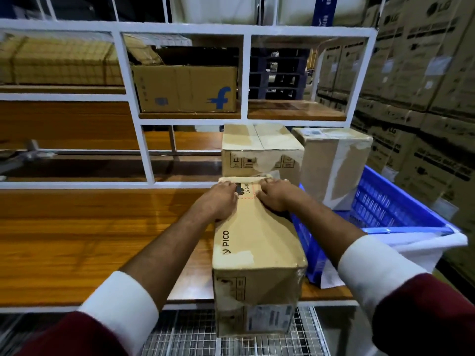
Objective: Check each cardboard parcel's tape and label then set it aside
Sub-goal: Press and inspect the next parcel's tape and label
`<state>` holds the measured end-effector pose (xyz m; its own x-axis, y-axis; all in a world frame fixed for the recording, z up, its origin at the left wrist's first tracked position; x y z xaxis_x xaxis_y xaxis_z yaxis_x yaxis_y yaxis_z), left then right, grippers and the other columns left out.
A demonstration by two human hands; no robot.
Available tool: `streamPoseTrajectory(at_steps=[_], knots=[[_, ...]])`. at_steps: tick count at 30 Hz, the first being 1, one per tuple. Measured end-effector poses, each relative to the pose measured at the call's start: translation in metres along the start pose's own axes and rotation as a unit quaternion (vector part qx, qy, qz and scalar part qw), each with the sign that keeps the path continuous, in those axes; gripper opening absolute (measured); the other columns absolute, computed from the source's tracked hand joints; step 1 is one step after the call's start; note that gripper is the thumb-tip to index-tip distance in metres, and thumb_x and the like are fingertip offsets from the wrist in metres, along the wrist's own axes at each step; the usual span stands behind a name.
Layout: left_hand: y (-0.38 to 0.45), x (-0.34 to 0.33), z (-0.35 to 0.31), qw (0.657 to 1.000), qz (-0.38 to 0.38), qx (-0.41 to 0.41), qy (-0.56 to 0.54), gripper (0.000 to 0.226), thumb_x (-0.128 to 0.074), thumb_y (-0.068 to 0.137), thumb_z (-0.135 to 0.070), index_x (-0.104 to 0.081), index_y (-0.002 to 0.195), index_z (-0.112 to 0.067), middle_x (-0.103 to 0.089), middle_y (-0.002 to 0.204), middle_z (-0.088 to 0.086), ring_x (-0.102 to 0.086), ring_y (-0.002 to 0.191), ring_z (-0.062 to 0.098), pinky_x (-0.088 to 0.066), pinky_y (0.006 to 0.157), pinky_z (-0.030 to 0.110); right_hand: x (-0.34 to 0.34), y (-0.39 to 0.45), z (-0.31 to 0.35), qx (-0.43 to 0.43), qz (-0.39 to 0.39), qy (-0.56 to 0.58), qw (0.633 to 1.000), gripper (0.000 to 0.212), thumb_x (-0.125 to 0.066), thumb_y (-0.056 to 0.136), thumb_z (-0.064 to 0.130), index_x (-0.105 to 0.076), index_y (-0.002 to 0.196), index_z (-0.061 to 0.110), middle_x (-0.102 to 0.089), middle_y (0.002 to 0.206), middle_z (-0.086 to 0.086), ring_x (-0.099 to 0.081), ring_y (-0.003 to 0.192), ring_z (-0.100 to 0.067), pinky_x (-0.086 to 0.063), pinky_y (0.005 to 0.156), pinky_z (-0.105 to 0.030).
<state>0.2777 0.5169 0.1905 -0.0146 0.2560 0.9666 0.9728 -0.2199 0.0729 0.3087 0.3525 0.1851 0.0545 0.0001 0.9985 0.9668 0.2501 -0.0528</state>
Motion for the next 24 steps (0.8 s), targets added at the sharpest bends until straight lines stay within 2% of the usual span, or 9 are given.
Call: streamPoseTrajectory(at_steps=[3, 6, 7, 9, 11, 14, 16, 20, 24], knots=[[-0.006, -0.003, 0.001, 1.000, -0.011, -0.003, -0.013, 0.050, -0.030, 0.107, -0.032, -0.028, 0.153, -0.012, -0.023, 0.161, 0.007, -0.018, 0.149, 0.020, -0.013, 0.120, 0.033, -0.005, -0.009, -0.002, 0.012, -0.040, 0.030, 0.999, 0.060, -0.024, 0.105, 0.042, -0.020, 0.155, 0.009, -0.016, 0.163, -0.013, -0.018, 0.150, -0.025, -0.018, 0.120, -0.044], [-0.008, 0.002, -0.006, 1.000, -0.020, 0.005, -0.006, 0.046, -0.034, 0.106, -0.028, -0.039, 0.147, -0.010, -0.037, 0.154, 0.010, -0.033, 0.142, 0.023, -0.025, 0.116, 0.035, 0.000, -0.014, 0.000, 0.007, -0.036, 0.006, 0.999, 0.059, -0.022, 0.105, 0.042, -0.023, 0.154, 0.010, -0.020, 0.163, -0.011, -0.021, 0.149, -0.024, -0.017, 0.119, -0.050], [-0.012, 0.005, -0.010, 1.000, -0.027, 0.005, -0.007, 0.041, -0.036, 0.105, -0.027, -0.046, 0.142, -0.012, -0.045, 0.148, 0.010, -0.041, 0.135, 0.023, -0.032, 0.112, 0.037, 0.004, -0.016, 0.002, 0.007, -0.035, 0.000, 0.999, 0.056, -0.023, 0.105, 0.041, -0.030, 0.152, 0.011, -0.027, 0.160, -0.012, -0.027, 0.147, -0.026, -0.020, 0.118, -0.051], [-0.019, 0.006, -0.017, 0.999, -0.030, -0.011, -0.003, 0.032, -0.040, 0.102, -0.026, -0.056, 0.129, -0.016, -0.057, 0.135, 0.008, -0.053, 0.121, 0.022, -0.044, 0.103, 0.037, 0.007, -0.023, 0.012, 0.020, -0.030, 0.002, 0.999, 0.047, -0.029, 0.103, 0.038, -0.048, 0.138, 0.014, -0.049, 0.146, -0.012, -0.046, 0.134, -0.029, -0.035, 0.110, -0.047], [-0.029, 0.001, -0.024, 0.999, -0.015, -0.047, 0.008, 0.034, -0.040, 0.102, -0.024, -0.053, 0.132, -0.015, -0.055, 0.137, 0.009, -0.051, 0.124, 0.023, -0.041, 0.105, 0.037, 0.002, -0.035, 0.026, 0.045, -0.037, 0.016, 0.998, 0.040, -0.032, 0.101, 0.034, -0.055, 0.129, 0.016, -0.058, 0.135, -0.011, -0.056, 0.121, -0.029, -0.044, 0.100, -0.041], [-0.042, -0.006, -0.029, 0.998, -0.012, -0.066, 0.020, 0.046, -0.035, 0.105, -0.025, -0.037, 0.149, -0.012, -0.036, 0.155, 0.008, -0.031, 0.143, 0.021, -0.022, 0.115, 0.031, -0.009, -0.048, 0.034, 0.064, -0.059, 0.029, 0.996, 0.047, -0.028, 0.103, 0.031, -0.044, 0.145, 0.013, -0.044, 0.151, -0.011, -0.043, 0.135, -0.027, -0.035, 0.112, -0.040], [-0.044, -0.005, -0.030, 0.997, -0.015, -0.068, 0.029, 0.049, -0.031, 0.107, -0.028, -0.029, 0.153, -0.013, -0.027, 0.160, 0.006, -0.022, 0.147, 0.019, -0.016, 0.117, 0.028, -0.012, -0.051, 0.033, 0.066, -0.075, 0.031, 0.995, 0.051, -0.025, 0.105, 0.030, -0.035, 0.151, 0.012, -0.034, 0.157, -0.011, -0.033, 0.143, -0.025, -0.026, 0.117, -0.038], [-0.047, -0.005, -0.029, 0.998, -0.020, -0.060, 0.018, 0.048, -0.033, 0.106, -0.032, -0.033, 0.152, -0.018, -0.029, 0.160, 0.002, -0.024, 0.147, 0.016, -0.021, 0.120, 0.034, -0.007, -0.058, 0.032, 0.062, -0.062, 0.045, 0.995, 0.052, -0.025, 0.105, 0.033, -0.031, 0.153, 0.015, -0.029, 0.160, -0.007, -0.030, 0.145, -0.023, -0.025, 0.118, -0.039], [-0.066, 0.001, -0.021, 0.999, -0.034, -0.019, -0.007, 0.040, -0.038, 0.104, -0.032, -0.047, 0.141, -0.019, -0.045, 0.149, 0.002, -0.039, 0.137, 0.017, -0.035, 0.111, 0.036, -0.001, -0.071, 0.017, -0.003, -0.041, 0.003, 0.999, 0.049, -0.028, 0.101, 0.040, -0.043, 0.141, 0.015, -0.046, 0.148, -0.008, -0.048, 0.130, -0.026, -0.038, 0.108, -0.049]])
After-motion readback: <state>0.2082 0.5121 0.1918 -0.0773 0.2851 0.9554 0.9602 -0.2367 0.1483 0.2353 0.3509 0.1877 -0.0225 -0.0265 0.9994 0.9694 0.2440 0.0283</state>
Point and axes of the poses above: each hand's wrist, its own y-axis towards the middle knuckle, its own x-axis out of the back of the hand, z = x × y, the point moved 3 cm from there along y, towards the middle knuckle
